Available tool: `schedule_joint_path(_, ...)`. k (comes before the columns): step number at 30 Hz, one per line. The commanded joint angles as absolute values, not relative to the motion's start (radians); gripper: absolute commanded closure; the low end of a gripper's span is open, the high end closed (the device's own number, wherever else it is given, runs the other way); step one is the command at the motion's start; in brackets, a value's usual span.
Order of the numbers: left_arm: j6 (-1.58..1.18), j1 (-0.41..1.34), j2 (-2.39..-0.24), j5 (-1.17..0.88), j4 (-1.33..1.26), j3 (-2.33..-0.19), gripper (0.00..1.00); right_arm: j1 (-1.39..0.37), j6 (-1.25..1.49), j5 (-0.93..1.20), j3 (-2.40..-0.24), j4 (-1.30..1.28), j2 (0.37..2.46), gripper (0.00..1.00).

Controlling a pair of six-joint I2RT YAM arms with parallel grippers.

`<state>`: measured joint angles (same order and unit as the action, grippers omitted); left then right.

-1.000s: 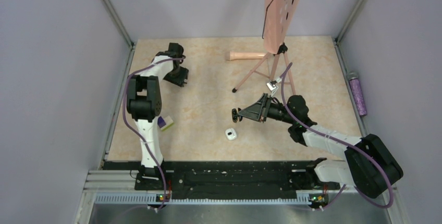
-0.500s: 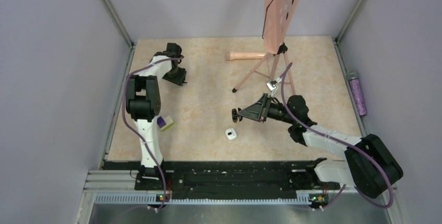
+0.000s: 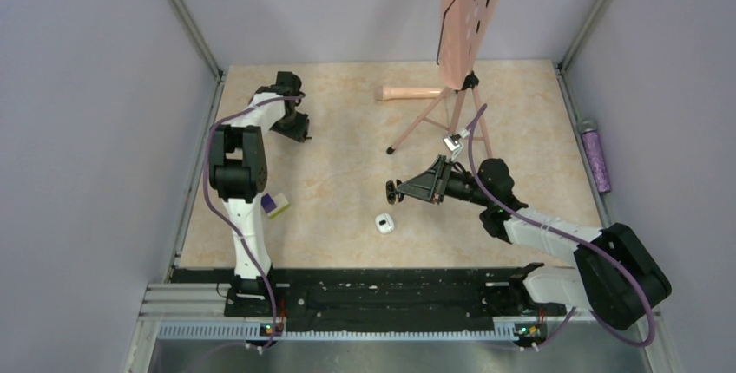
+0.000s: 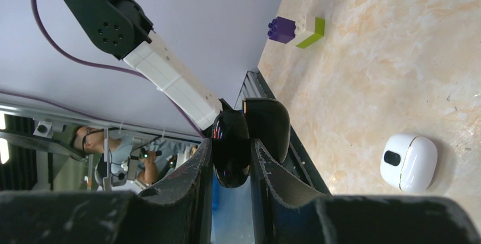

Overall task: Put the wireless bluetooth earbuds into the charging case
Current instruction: Pick up the right earbud from the center of the board.

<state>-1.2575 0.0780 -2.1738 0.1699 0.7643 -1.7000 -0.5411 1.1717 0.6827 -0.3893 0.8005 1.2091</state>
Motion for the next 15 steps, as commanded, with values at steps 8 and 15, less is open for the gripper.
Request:
schedule_joint_path(8, -1.249, 0.071, -2.175, 0.202, 0.75, -1.684, 0.76, -0.548, 1.17, 0.673, -0.428, 0.856, 1.187, 1.0)
schedule_joint_path(15, -1.162, 0.081, -2.017, 0.241, 0.715, -1.587, 0.76, -0.549, 1.172, 0.658, -0.424, 0.844, 1.183, 1.0)
